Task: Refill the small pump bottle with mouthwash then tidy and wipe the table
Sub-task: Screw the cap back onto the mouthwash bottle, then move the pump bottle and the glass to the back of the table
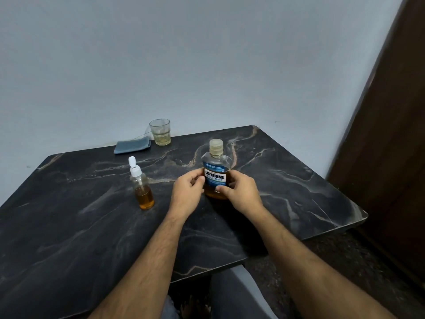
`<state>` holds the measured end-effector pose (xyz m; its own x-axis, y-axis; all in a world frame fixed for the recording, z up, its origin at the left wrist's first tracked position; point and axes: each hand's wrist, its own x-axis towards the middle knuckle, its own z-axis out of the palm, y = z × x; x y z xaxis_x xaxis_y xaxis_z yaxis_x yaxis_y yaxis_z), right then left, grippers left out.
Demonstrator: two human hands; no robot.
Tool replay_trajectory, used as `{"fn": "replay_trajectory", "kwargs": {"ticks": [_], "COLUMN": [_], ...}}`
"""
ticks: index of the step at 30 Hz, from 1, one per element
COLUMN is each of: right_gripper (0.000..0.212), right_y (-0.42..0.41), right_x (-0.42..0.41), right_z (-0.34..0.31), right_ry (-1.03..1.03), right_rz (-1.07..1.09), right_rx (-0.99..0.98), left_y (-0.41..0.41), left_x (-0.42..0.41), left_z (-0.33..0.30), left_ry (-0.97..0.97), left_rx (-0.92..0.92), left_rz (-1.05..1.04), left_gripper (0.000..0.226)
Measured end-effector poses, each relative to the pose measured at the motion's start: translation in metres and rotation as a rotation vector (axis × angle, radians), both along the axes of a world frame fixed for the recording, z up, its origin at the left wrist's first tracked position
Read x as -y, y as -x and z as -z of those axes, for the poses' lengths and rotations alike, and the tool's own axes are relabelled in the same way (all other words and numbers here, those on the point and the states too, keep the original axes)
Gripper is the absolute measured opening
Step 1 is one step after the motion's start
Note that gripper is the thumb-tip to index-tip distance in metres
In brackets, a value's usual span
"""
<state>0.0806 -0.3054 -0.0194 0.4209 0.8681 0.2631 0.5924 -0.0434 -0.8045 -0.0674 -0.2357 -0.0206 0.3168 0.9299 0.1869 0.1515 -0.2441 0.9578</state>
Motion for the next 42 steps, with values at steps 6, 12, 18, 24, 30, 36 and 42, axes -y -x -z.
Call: {"fn": "replay_trajectory", "kwargs": {"ticks": [6, 12, 18, 24, 30, 36, 42], "right_gripper": [0.036, 0.036, 0.036, 0.039, 0.047, 0.017, 0.013], "right_y": [-0.027, -0.063, -0.073, -0.071, -0.059, -0.018, 0.035], "right_x": [0.021, 0.041, 0.045, 0.045, 0.056, 0.06, 0.029], "right_z": [-0.001, -0.002, -0.003, -0.002, -0.002, -0.005, -0.008], "right_ry": [-0.056, -0.031, -0.007, 0.011, -0.147, -0.456, -0.457], "right_rz": [0.182, 0.342, 0.364, 0.366, 0.434, 0.399, 0.058], "right_rx": [0.029, 0.112, 0.172, 0.205, 0.207, 0.276, 0.266], "left_y": [-0.047, -0.098, -0.111, -0.106, -0.086, -0.031, 0.03], "left_x": [0.004, 0.018, 0.025, 0.027, 0.028, 0.031, 0.025], "left_z": [-0.014, -0.021, -0.023, -0.021, -0.013, -0.003, -0.001], "left_ry": [0.042, 0.104, 0.144, 0.138, 0.047, -0.025, -0.038], "left_rx": [-0.027, -0.051, -0.063, -0.07, -0.066, -0.029, -0.038], "left_rz": [0.164, 0.305, 0.318, 0.366, 0.238, 0.08, -0.063], "left_gripper": [0.052, 0.059, 0.063, 0.068, 0.056, 0.035, 0.03]}}
